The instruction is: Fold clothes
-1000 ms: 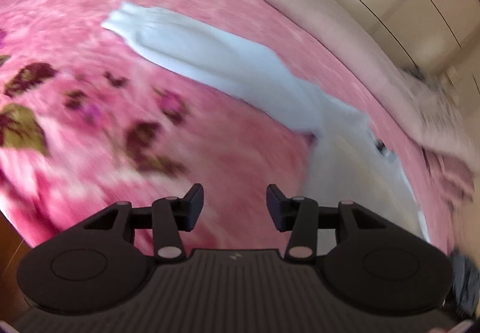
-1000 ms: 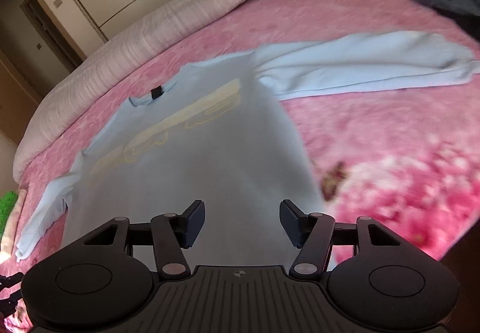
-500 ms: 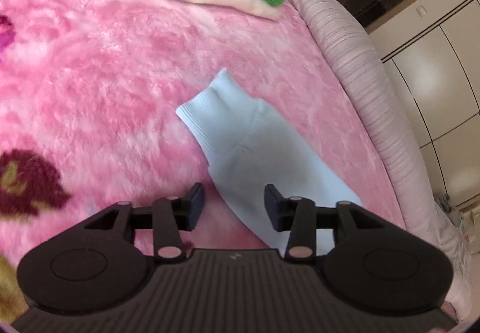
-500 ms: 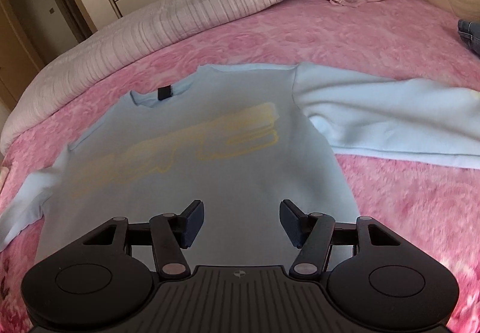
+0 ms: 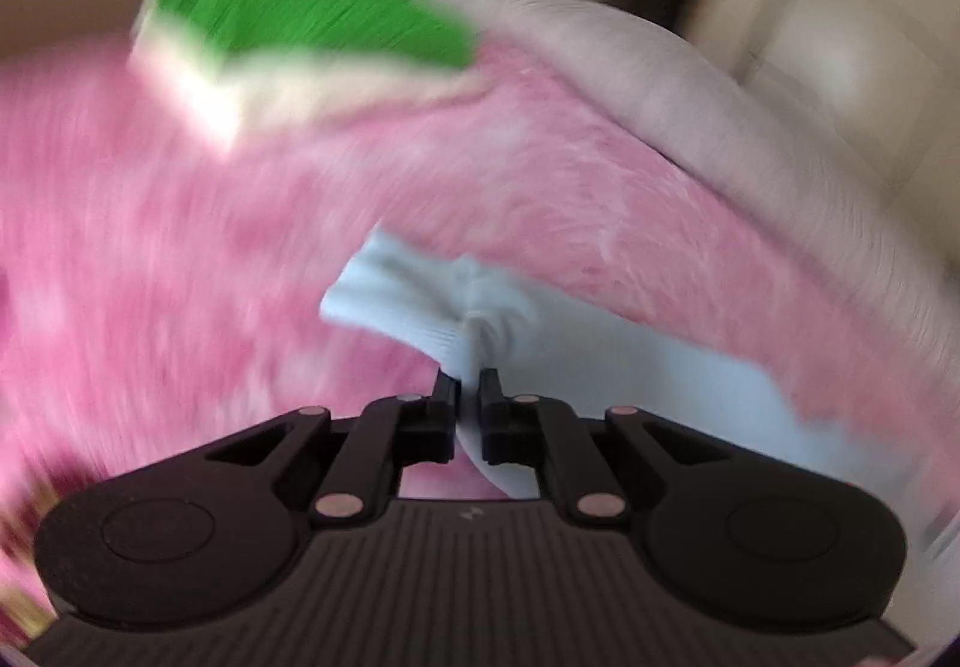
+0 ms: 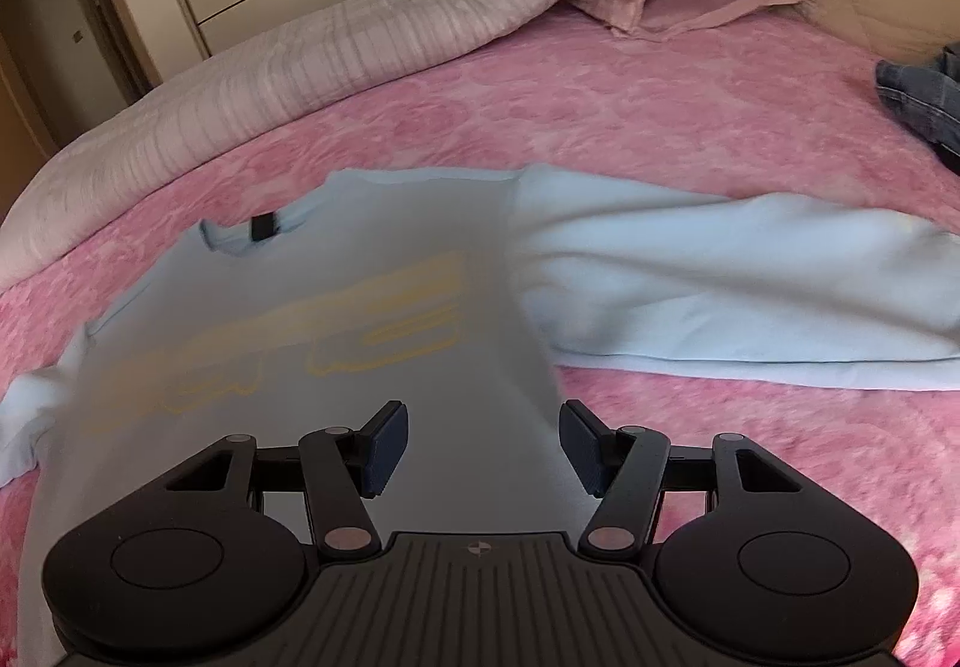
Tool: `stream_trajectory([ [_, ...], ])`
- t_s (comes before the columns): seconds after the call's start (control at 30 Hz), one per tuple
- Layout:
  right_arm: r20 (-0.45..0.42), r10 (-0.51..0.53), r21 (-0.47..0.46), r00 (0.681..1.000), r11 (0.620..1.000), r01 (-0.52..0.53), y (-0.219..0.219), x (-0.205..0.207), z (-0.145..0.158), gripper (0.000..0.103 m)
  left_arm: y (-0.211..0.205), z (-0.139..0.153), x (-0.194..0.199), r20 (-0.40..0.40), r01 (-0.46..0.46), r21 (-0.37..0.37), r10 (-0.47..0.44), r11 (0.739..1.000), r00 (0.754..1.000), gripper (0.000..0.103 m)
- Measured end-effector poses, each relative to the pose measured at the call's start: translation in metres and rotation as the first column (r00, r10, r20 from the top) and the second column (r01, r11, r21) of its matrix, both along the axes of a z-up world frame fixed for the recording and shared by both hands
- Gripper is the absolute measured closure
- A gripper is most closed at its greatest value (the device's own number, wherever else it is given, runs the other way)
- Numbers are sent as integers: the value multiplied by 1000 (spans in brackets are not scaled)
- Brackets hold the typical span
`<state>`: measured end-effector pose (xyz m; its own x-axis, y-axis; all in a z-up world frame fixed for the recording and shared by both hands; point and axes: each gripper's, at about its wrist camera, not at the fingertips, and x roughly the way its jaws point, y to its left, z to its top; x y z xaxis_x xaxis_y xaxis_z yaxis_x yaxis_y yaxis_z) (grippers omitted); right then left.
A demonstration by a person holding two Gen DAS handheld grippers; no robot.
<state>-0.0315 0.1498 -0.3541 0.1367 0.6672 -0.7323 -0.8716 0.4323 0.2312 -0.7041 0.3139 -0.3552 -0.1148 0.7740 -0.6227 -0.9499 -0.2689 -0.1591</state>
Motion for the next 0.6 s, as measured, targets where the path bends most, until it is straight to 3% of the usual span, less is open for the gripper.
stream_trajectory([
  [0.07, 2, -18, 5, 1000, 1000, 18, -3, 8, 0, 43, -3, 16, 41, -132, 120, 39, -114, 992, 985, 99],
  [0.17, 14, -35, 17, 999, 999, 34, -8, 15, 1, 43, -15, 36, 110, -194, 330, 78, -310, 941, 931, 99],
  [0.27, 18, -44, 26, 999, 999, 43, -12, 19, 5, 43, -36, 52, 185, -213, 559, 129, -528, 819, 822, 99],
  [0.33, 22, -43, 33, 999, 999, 42, -13, 21, 8, 43, -49, 52, 230, -179, 701, 104, -680, 705, 711, 97],
  [0.4, 25, -44, 41, 999, 998, 43, -14, 22, 11, 43, -62, 40, 262, -104, 785, 53, -779, 617, 619, 91],
  [0.47, 19, -48, 52, 999, 998, 47, -14, 22, 15, 43, -77, 23, 278, -47, 824, -6, -824, 566, 565, 91],
  [0.53, -1, -54, 61, 999, 997, 54, -13, 23, 17, 43, -88, 10, 275, -5, 819, -53, -820, 571, 572, 91],
  [0.6, -34, -45, 72, 998, 996, 47, -10, 22, 18, 43, -93, 3, 260, 34, 799, -78, -799, 597, 600, 91],
])
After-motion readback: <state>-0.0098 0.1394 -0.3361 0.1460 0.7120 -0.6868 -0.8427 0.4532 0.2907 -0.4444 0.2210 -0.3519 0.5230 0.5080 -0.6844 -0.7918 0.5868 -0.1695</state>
